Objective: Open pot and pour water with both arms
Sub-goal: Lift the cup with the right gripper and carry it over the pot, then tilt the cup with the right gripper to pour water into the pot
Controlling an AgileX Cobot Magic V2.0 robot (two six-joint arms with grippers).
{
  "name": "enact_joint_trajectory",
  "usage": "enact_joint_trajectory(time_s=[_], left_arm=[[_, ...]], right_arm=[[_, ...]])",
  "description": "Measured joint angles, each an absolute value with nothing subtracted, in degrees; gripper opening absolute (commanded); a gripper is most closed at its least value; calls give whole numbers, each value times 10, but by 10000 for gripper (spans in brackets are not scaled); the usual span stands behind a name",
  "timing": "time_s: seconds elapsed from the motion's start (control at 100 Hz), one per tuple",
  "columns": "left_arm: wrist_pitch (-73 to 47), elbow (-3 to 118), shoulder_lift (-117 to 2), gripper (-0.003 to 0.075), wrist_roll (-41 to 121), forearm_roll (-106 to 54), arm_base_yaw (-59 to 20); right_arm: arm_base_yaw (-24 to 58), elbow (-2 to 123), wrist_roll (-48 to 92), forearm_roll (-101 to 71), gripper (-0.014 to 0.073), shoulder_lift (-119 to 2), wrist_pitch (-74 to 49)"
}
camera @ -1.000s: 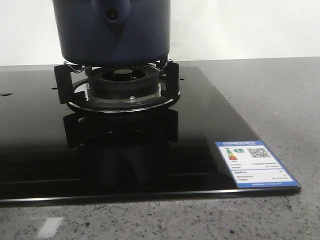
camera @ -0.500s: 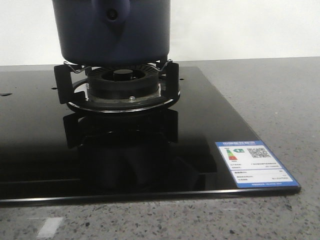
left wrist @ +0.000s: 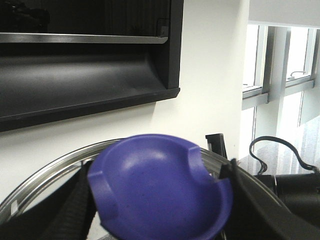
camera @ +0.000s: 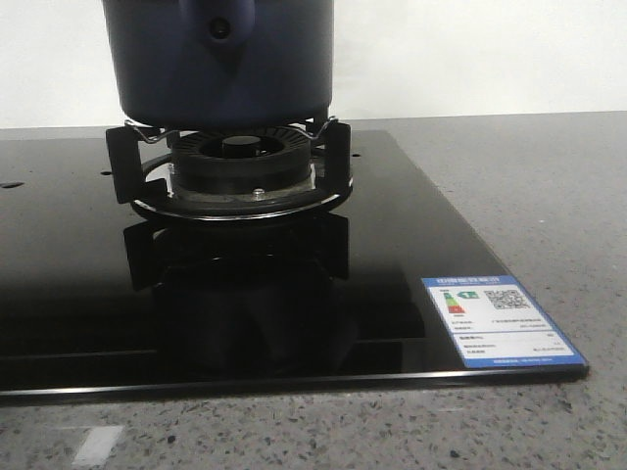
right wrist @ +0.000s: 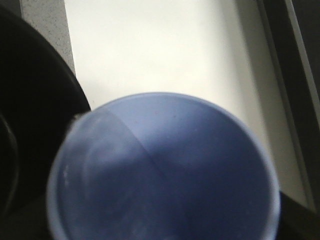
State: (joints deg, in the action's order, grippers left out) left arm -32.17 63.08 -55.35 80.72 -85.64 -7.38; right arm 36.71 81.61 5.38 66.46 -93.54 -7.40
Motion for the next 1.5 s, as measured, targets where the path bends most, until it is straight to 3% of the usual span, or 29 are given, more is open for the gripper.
enact_joint_trajectory(time_s=[0.7, 1.27, 1.35, 1.5], left_arm=[[-329, 631, -553, 295, 807, -856, -99], [-329, 631, -553, 295, 807, -854, -99], [-329, 631, -553, 295, 807, -853, -99], [-329, 631, -553, 295, 807, -849, -99]], right_arm=[[368, 818, 54, 1007, 238, -959, -97], [368, 854, 95, 1030, 238, -959, -103], [368, 854, 60, 1006, 238, -959, -105], [374, 854, -155, 918, 238, -959, -147]])
